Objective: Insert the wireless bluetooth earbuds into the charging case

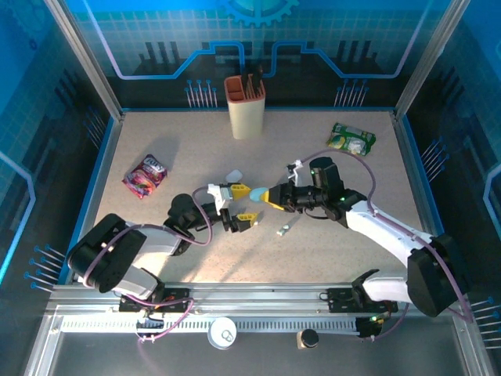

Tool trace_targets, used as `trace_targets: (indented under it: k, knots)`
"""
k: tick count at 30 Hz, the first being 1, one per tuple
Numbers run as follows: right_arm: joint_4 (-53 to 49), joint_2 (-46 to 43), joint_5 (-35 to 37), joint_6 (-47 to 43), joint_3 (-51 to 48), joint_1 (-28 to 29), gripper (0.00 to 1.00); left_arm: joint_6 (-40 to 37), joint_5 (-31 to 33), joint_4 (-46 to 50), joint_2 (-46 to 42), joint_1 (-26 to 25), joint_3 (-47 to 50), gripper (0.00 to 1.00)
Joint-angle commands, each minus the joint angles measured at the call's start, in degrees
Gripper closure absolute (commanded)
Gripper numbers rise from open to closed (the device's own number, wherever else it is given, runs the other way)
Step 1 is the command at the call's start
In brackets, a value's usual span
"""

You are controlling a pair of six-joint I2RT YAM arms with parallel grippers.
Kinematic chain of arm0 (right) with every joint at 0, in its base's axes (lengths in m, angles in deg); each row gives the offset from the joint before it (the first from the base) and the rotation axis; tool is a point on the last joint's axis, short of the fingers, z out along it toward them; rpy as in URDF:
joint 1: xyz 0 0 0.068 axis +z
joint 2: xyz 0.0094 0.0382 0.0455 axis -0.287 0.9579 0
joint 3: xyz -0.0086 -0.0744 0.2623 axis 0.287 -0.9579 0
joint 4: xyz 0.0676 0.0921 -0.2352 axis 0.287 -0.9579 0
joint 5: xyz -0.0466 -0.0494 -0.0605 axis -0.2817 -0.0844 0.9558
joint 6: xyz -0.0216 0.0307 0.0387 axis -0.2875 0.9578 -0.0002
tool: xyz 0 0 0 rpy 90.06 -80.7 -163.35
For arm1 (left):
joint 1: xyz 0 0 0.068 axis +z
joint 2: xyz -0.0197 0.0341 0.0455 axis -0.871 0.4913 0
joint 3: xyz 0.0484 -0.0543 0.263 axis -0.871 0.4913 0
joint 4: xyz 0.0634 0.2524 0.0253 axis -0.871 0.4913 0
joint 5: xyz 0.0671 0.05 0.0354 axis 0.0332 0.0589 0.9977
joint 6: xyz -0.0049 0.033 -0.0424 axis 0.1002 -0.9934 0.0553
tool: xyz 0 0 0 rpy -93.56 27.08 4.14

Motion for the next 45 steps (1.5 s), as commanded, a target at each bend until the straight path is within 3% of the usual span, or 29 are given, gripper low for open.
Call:
trace_targets:
  k: [1, 4, 10, 17, 21, 25, 29, 33, 37, 45]
  knots:
    - [-1.26, -0.46, 3.69, -3.94, -3.15, -4.17, 0.82, -6.04, -0.54, 11.58, -5.04, 0.33, 0.09, 0.07]
    - [-1.71, 0.90, 5.39, -5.75, -5.12, -7.45, 0.82, -10.79, 0.06, 24.83, -9.25, 0.34, -1.68, 0.02]
    - [-1.75, 6.56, 8.80, -9.88, -5.97, -10.93, 0.81, -17.75, 0.36, 42.41, -12.69, 0.25, -5.08, 0.01]
    - [1.08, 12.86, 8.58, -11.30, -6.33, -12.75, 0.78, -17.91, 1.05, 44.81, -12.68, 0.24, -5.96, 0.01]
    - [0.73, 13.56, 8.64, -11.99, -6.41, -13.64, 0.67, -17.33, 2.75, 45.12, -12.01, 0.20, -6.28, 0.01]
    - [-4.87, 9.32, 11.54, -15.15, -4.61, -14.49, 0.47, -11.50, 10.66, 47.34, -11.73, 0.26, -8.33, 0.01]
    - [-11.87, 4.05, 15.55, -18.81, -1.89, -14.43, 0.35, -6.50, 21.20, 57.73, -11.82, 0.91, -13.49, 0.01]
    - [-16.15, -0.10, 19.02, -22.39, 0.45, -12.59, 0.30, -1.46, 27.43, 65.37, -11.31, 3.08, -16.80, 0.01]
    - [-19.01, -2.25, 23.72, -26.23, 3.44, -6.92, 0.28, 7.93, 39.84, 75.43, -10.16, 3.73, -21.27, 0.01]
    - [-17.26, -0.43, 24.85, -29.71, 7.07, 2.00, 0.26, 21.91, 49.13, 92.52, -10.39, 5.37, -23.20, 0.01]
